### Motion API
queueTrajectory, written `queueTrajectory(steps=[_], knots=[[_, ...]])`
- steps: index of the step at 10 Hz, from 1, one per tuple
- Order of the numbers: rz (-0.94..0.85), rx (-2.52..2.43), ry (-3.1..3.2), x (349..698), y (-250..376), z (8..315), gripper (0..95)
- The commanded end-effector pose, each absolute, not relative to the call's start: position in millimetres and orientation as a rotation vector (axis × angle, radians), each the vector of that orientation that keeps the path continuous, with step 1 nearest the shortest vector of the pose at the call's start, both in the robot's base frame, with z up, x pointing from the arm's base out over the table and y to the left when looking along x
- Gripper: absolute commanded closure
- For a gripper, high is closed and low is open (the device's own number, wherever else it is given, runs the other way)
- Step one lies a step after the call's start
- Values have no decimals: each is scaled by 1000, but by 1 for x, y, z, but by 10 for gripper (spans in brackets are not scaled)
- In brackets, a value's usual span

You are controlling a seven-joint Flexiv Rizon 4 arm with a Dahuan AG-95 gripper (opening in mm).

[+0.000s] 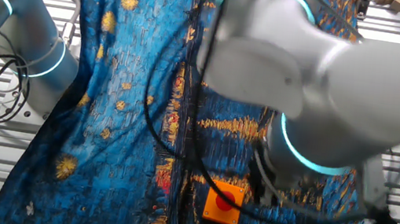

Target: Press three buttons from left to right in sequence

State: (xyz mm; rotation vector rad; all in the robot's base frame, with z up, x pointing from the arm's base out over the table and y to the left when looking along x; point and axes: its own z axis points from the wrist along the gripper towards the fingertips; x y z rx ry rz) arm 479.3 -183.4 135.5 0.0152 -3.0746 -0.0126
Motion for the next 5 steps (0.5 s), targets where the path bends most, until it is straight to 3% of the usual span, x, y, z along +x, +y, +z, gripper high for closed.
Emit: queueTrajectory(steps=[1, 5], knots=[[-14, -47, -3071, 485, -162, 129, 950], [-30, -118, -3089, 492, -139, 126, 950]])
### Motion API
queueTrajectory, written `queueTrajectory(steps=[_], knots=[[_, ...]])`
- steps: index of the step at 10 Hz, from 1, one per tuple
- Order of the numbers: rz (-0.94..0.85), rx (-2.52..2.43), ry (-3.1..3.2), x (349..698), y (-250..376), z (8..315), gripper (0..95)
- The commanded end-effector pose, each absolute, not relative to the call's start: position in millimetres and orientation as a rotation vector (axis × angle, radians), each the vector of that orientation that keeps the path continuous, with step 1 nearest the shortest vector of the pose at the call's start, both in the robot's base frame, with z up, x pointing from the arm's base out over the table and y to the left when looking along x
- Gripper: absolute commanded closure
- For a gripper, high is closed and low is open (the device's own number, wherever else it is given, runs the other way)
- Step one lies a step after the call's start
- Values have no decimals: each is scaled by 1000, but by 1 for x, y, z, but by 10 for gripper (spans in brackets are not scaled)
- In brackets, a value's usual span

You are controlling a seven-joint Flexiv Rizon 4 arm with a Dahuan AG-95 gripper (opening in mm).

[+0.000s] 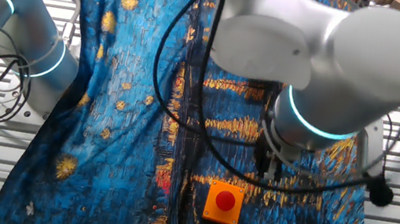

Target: Press three buttons from left to right in sequence

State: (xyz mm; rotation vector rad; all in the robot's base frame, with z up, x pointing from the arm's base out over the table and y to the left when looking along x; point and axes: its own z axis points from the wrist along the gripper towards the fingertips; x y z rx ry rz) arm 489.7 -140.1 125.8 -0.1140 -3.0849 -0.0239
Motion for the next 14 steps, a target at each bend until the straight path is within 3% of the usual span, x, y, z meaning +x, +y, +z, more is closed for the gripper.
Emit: queueTrajectory(steps=[1, 6, 10, 14], knots=[[-40, -119, -3089, 492, -139, 126, 950], [-40, -146, -3080, 525, -121, 134, 950], [-33, -231, -3047, 576, -84, 155, 950], [-22, -301, -3029, 615, -53, 153, 950]])
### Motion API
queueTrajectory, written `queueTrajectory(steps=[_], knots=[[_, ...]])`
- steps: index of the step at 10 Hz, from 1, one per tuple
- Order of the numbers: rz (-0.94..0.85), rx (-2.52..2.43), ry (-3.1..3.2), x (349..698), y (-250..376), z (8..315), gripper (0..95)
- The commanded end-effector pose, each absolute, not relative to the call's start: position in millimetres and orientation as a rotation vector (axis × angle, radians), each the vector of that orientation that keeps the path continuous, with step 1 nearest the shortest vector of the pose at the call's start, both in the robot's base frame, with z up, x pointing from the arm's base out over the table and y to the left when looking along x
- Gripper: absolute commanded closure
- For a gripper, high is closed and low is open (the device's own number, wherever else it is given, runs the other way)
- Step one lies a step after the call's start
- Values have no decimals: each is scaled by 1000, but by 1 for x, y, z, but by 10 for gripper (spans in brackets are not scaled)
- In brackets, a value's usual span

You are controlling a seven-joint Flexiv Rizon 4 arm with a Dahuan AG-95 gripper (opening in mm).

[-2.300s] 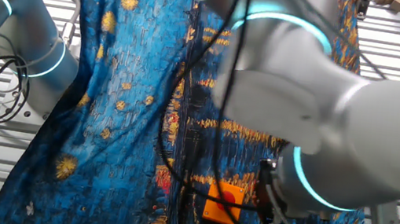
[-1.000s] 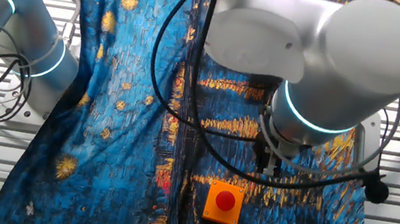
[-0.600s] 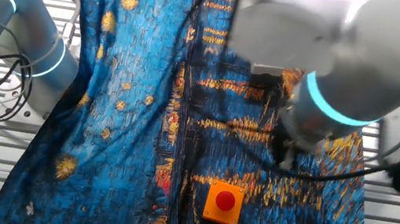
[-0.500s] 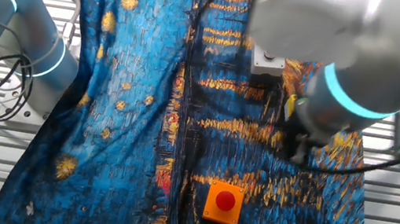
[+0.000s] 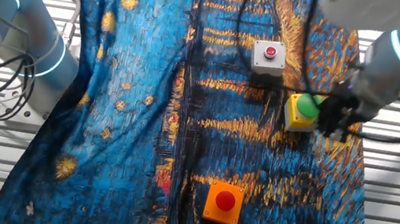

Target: Press three buttons from left to right in sequence

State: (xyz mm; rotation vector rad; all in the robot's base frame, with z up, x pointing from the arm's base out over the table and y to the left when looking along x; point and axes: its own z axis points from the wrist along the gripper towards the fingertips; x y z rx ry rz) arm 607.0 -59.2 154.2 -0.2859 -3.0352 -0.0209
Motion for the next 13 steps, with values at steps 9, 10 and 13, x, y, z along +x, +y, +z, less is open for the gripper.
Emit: queueTrajectory(steps=[9, 10, 13], knots=[[-14, -315, -3015, 630, -43, 143, 950], [-14, -315, -3015, 630, -43, 143, 950], [43, 65, -3025, 630, -43, 143, 950]])
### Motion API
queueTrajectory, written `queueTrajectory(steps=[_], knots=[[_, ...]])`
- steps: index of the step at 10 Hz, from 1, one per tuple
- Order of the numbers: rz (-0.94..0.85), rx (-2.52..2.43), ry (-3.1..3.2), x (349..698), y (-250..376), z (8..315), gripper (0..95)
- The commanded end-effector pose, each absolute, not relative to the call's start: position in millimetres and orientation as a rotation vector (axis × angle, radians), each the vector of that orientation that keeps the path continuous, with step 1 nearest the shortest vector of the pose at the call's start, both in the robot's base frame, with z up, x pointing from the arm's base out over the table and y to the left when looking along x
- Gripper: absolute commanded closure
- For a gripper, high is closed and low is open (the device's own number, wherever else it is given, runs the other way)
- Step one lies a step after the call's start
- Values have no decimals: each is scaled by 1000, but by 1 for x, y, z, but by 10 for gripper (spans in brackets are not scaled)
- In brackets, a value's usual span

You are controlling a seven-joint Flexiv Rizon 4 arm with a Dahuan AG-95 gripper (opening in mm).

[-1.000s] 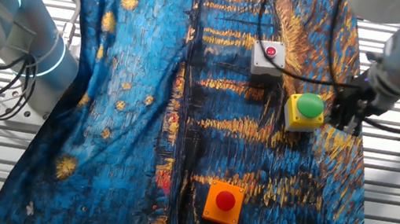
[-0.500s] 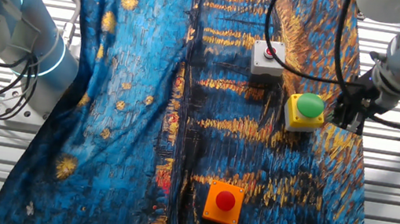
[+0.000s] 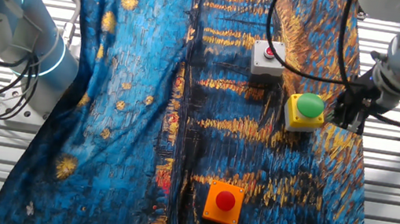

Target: Press three buttons from left to right in sequence

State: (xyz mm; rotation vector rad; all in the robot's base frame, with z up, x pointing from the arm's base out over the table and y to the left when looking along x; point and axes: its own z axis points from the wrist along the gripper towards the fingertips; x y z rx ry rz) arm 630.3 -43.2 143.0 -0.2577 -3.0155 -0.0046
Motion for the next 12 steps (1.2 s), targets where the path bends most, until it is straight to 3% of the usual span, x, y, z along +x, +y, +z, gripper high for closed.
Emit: queueTrajectory(steps=[1, 4, 12], knots=[[70, 201, -3023, 630, -43, 143, 950], [30, 627, -3007, 630, -43, 143, 950], [-49, 530, -2986, 631, -39, 146, 950]])
